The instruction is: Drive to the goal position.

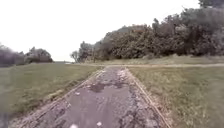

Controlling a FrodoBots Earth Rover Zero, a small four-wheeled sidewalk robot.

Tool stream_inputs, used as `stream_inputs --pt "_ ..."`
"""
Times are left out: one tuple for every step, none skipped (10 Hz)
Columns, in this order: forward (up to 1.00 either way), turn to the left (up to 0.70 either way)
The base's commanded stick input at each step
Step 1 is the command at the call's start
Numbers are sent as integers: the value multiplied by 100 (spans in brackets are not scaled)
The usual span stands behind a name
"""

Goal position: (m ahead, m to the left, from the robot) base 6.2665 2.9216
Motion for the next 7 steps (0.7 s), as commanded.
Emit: stream_inputs --pt "70 2" --pt "70 2" --pt "70 2" --pt "70 2" --pt "70 2" --pt "70 1" --pt "70 0"
